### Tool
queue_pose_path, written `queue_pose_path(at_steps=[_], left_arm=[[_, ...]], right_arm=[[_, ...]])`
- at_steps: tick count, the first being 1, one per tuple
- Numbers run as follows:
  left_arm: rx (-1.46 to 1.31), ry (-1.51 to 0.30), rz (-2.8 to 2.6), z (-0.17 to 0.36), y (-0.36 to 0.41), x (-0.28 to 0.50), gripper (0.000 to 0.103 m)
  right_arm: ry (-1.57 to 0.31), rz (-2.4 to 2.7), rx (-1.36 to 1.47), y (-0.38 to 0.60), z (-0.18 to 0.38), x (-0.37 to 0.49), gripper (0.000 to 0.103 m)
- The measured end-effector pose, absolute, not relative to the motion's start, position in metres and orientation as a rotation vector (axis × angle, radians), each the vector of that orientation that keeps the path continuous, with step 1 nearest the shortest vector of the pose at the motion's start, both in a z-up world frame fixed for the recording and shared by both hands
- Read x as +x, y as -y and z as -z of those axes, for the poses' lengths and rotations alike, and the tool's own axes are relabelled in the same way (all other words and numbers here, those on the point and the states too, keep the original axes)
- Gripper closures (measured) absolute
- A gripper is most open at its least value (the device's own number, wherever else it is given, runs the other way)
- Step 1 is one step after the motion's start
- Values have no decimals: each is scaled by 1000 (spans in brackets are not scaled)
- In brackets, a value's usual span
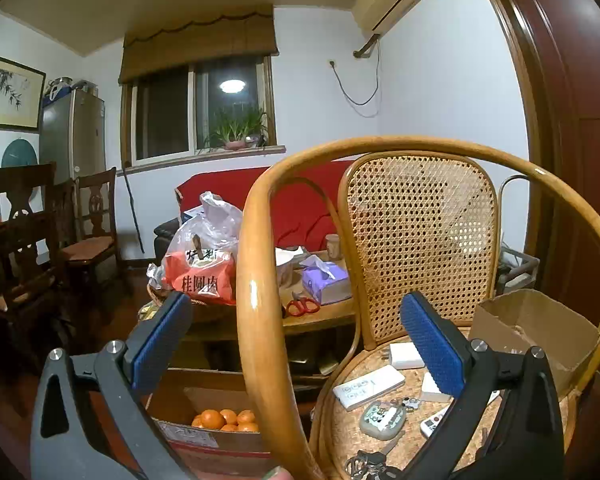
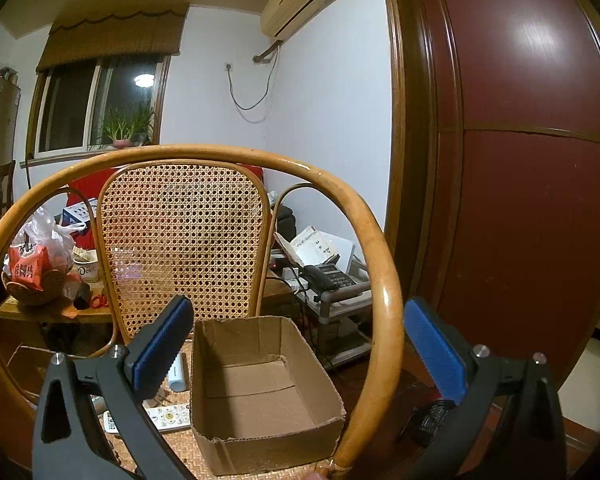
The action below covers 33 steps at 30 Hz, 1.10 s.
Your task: Organize rigid objects
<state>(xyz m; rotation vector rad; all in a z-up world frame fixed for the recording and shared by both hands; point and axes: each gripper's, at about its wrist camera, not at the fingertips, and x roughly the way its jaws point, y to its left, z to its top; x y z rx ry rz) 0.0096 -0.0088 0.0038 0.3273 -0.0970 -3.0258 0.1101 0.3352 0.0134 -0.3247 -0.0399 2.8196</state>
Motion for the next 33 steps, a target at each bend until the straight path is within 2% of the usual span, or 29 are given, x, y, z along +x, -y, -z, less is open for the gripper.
queue_pose_path(at_steps=[33], left_arm=[[286, 67, 3019, -11, 13, 12, 0]], right_arm=[[68, -2816, -321, -331, -13, 110, 0]])
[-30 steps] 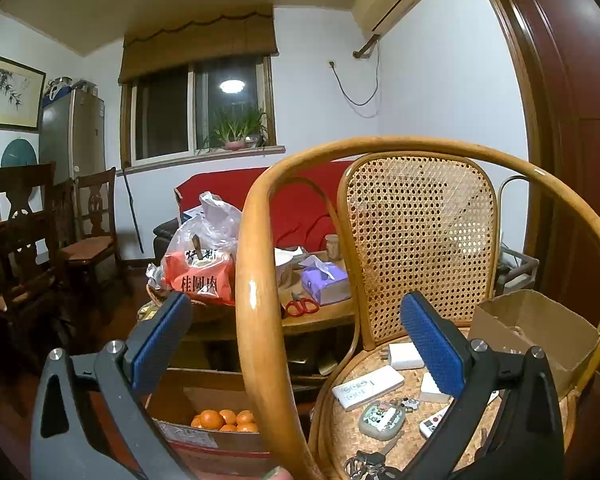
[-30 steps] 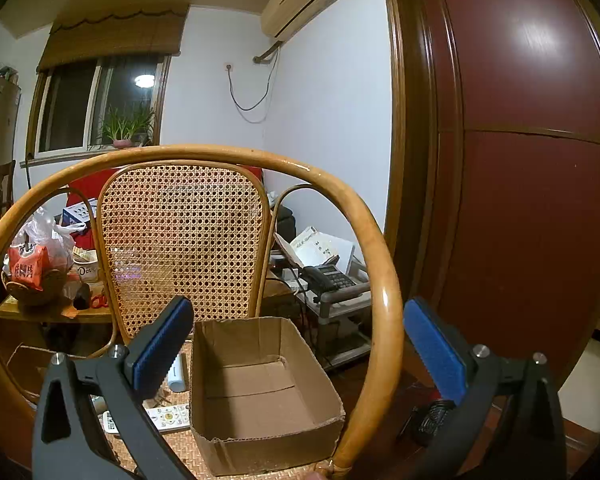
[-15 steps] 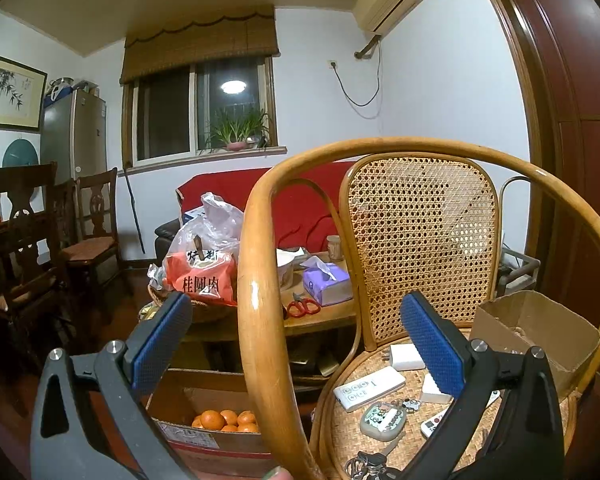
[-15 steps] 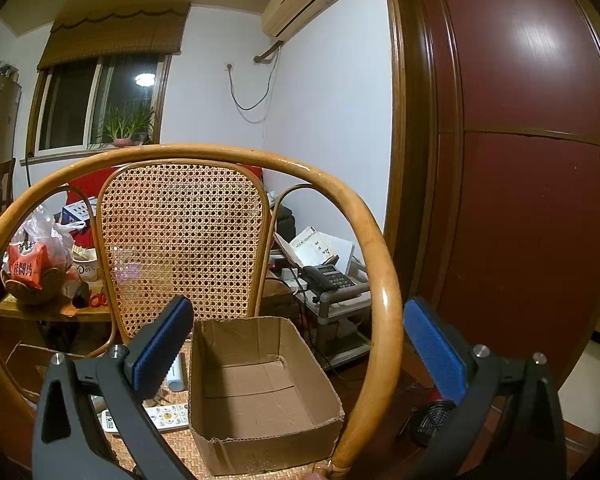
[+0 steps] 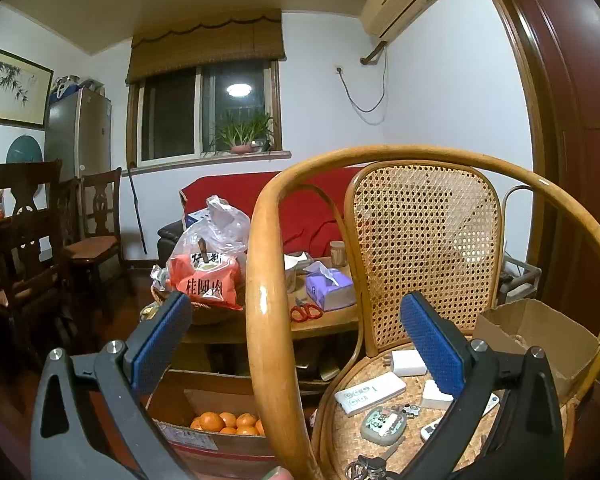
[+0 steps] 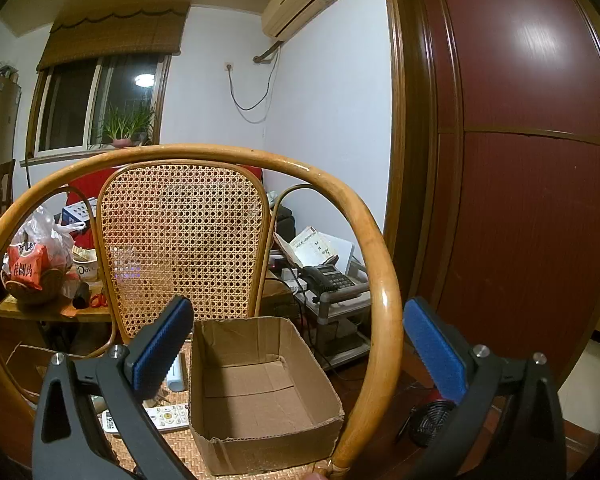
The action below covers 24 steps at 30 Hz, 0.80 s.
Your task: Organize rigid objects
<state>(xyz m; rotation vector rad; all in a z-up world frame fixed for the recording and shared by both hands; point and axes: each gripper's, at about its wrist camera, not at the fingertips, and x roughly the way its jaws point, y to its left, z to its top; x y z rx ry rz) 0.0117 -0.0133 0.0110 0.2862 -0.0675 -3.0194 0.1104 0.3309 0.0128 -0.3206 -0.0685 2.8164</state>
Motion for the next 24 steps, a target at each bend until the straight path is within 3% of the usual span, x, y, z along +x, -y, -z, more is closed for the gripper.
queue_pose_path(at_steps=[8, 24], left_arm=[[155, 31, 2964, -16, 21, 28, 0], [173, 43, 2962, -15, 23, 28, 0]], right_arm=[[65, -2816, -320, -332, -13, 111, 0], [63, -2816, -321, -332, -13, 111, 0]])
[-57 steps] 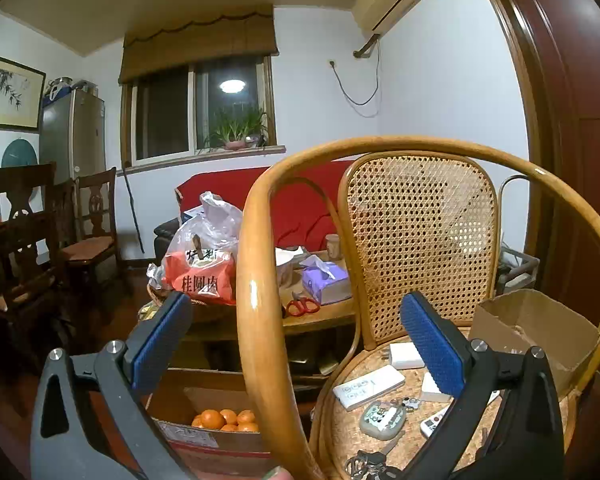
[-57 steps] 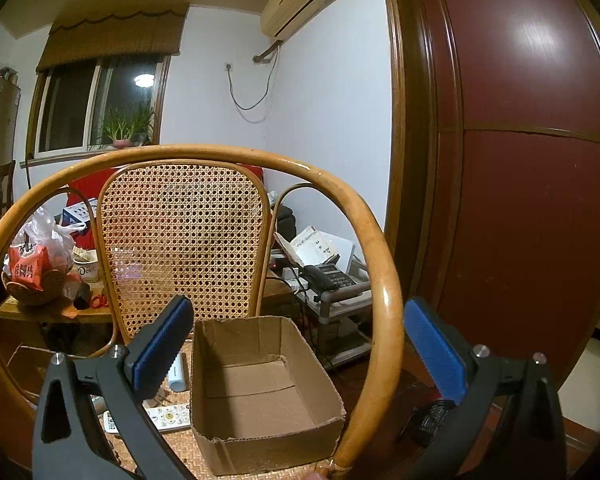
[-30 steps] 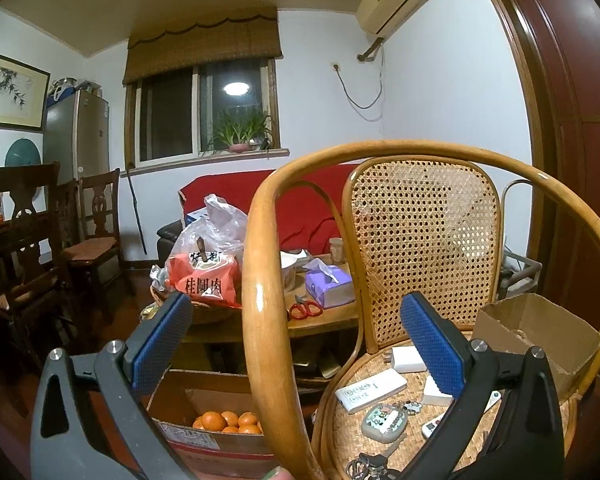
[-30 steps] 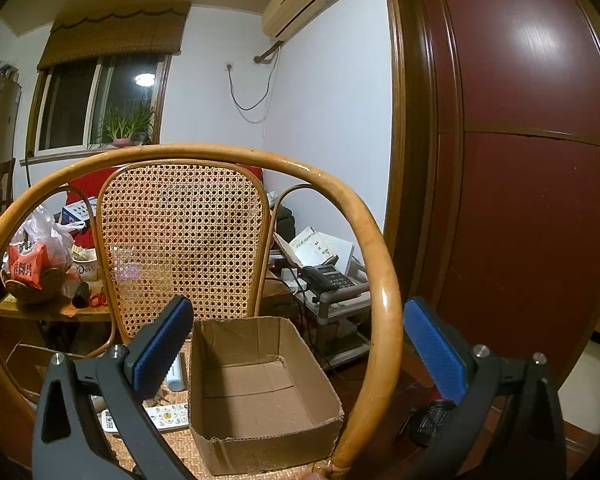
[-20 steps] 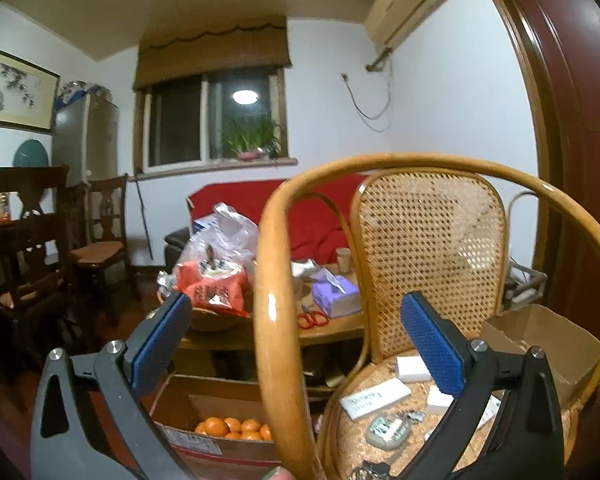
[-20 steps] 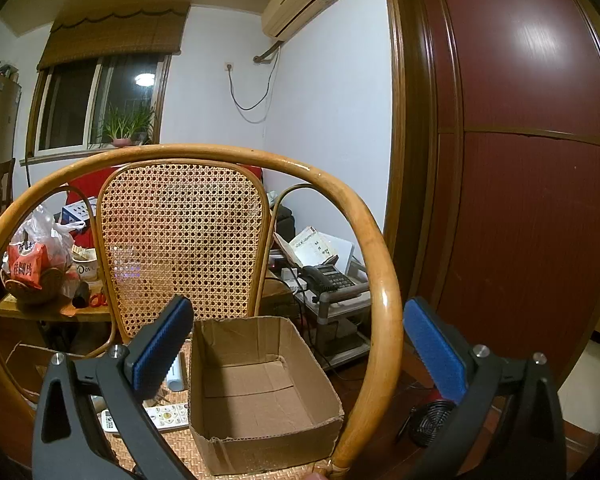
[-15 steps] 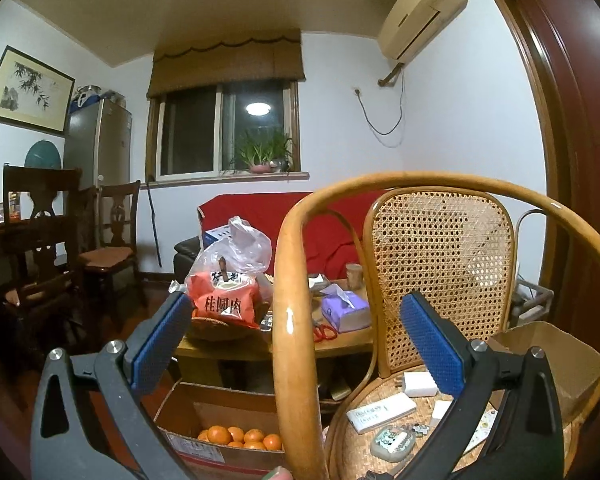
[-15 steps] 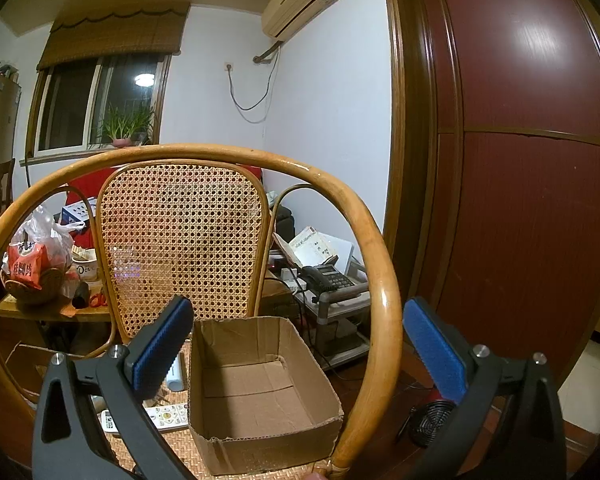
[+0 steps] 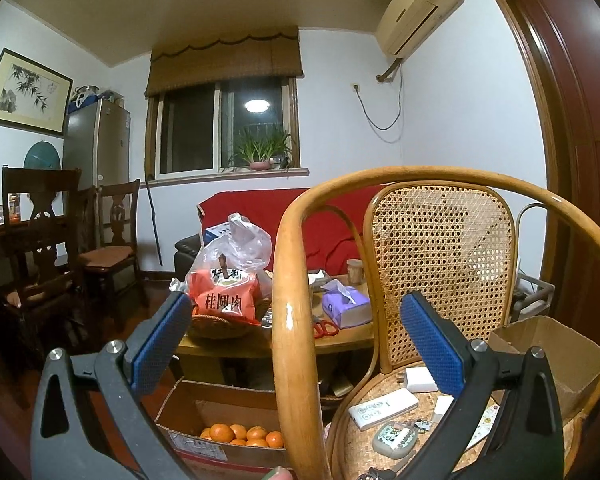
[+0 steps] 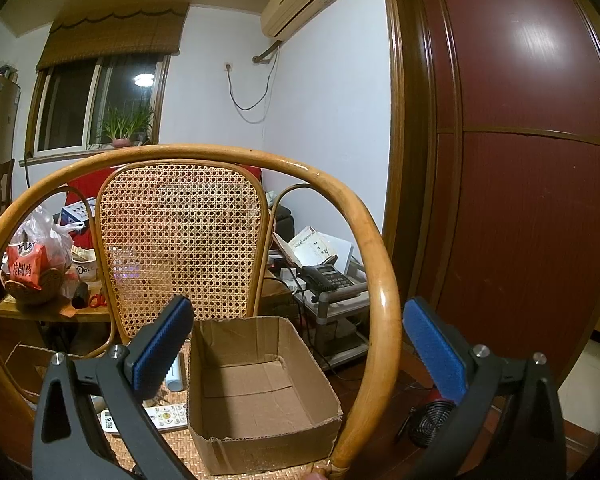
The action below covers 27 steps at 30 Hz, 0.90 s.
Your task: Organize rigid objects
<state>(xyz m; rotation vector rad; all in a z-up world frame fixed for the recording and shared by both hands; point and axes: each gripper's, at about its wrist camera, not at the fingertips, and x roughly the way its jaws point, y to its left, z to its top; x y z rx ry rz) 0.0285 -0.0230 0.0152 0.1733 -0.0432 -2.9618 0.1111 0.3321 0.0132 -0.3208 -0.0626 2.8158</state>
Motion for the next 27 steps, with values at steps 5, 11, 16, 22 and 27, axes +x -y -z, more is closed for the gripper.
queue_pose_path(at_steps=[5, 11, 16, 22, 27], left_arm=[[183, 44, 2961, -14, 25, 29, 0], [184, 44, 2961, -15, 25, 30, 0], [190, 47, 2962, -14, 25, 32, 0], [194, 47, 2968, -14, 26, 32, 0], [94, -12, 3061, -17, 33, 42, 0]], right_arm=[[61, -2816, -323, -333, -13, 111, 0], [63, -2815, -324, -332, -13, 111, 0], [62, -2816, -326, -333, -13, 112, 0], [61, -2816, -328, -333, -13, 112, 0], [60, -2818, -327, -332, -13, 113, 0]])
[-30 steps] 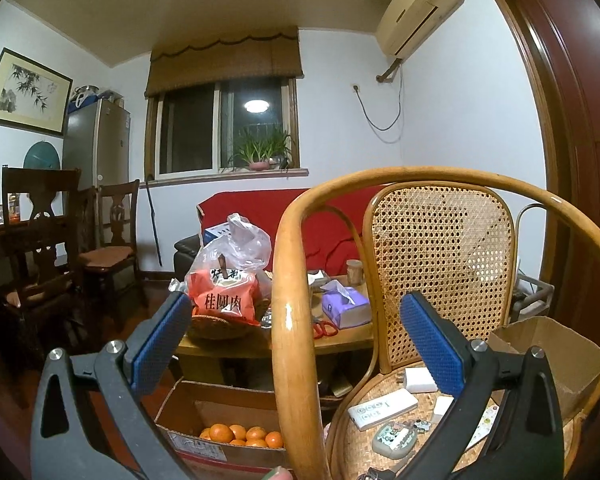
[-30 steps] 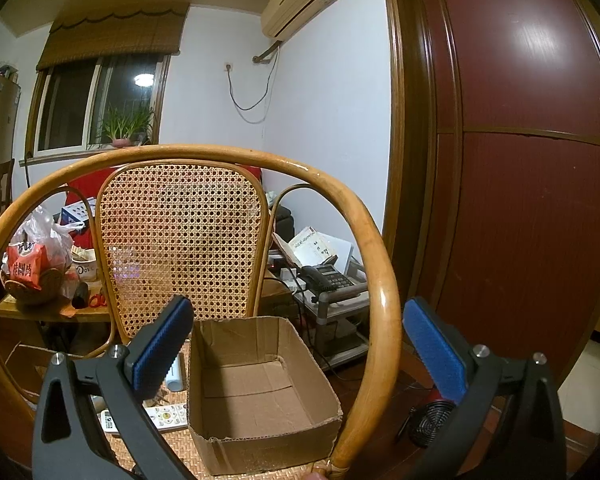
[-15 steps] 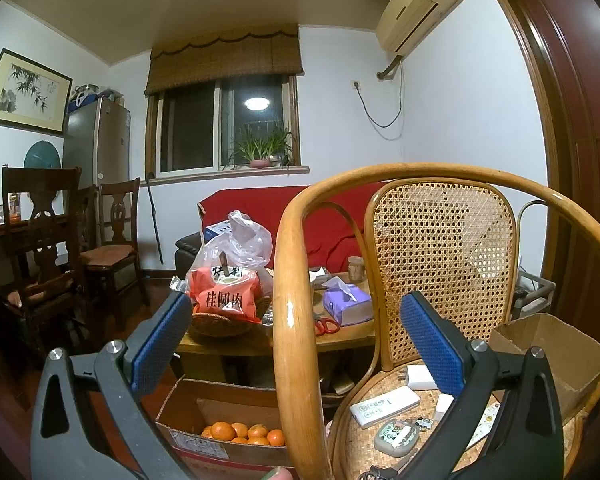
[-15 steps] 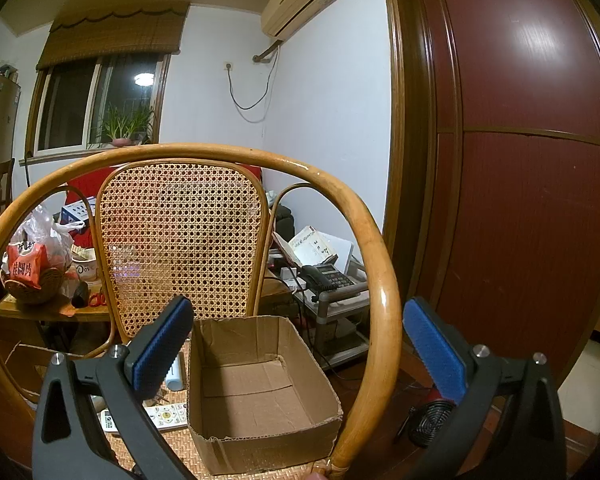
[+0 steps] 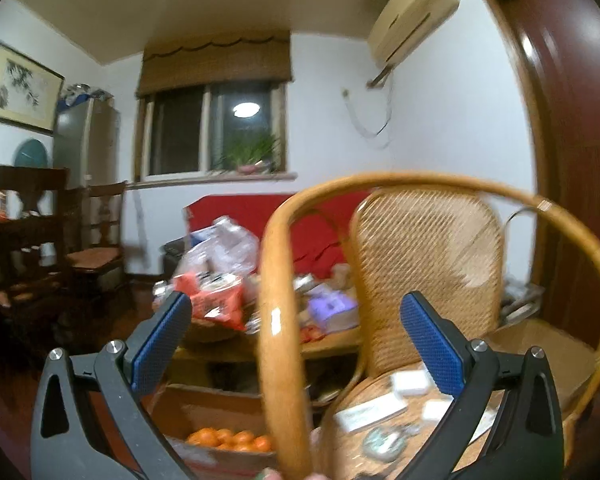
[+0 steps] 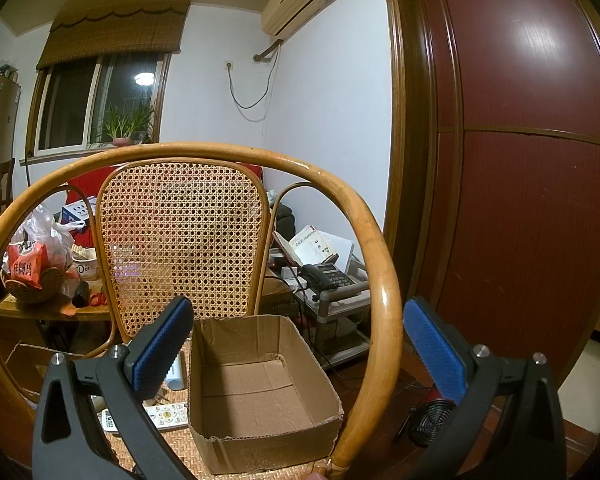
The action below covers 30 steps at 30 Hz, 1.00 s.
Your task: Organize rigid objects
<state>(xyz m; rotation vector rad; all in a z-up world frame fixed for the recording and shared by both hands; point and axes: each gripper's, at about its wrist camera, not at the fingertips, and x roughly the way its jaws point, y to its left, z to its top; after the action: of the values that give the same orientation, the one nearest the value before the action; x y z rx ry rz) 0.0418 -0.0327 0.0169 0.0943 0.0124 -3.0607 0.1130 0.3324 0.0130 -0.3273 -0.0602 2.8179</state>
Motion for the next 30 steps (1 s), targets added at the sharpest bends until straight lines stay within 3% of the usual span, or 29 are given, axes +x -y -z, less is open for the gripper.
queue_pose_path(at_steps=[12, 16, 21, 26, 30], left_arm=[[253, 35, 3140, -18, 18, 28, 0], [298, 141, 3182, -17, -12, 9, 0], [328, 189, 3233, -15, -40, -19, 0], [493, 250, 3252, 5, -60, -64, 0], [623, 293, 3227, 31, -70, -94, 0]], right_arm=[[-34, -2879, -451, -341, -12, 94, 0], [-60, -2926, -558, -345, -8, 65, 0], [51, -2925, -718, -338, 4, 24, 0], [309, -2866, -953, -330, 32, -15, 0], [141, -2823, -1167, -355, 55, -42, 0]])
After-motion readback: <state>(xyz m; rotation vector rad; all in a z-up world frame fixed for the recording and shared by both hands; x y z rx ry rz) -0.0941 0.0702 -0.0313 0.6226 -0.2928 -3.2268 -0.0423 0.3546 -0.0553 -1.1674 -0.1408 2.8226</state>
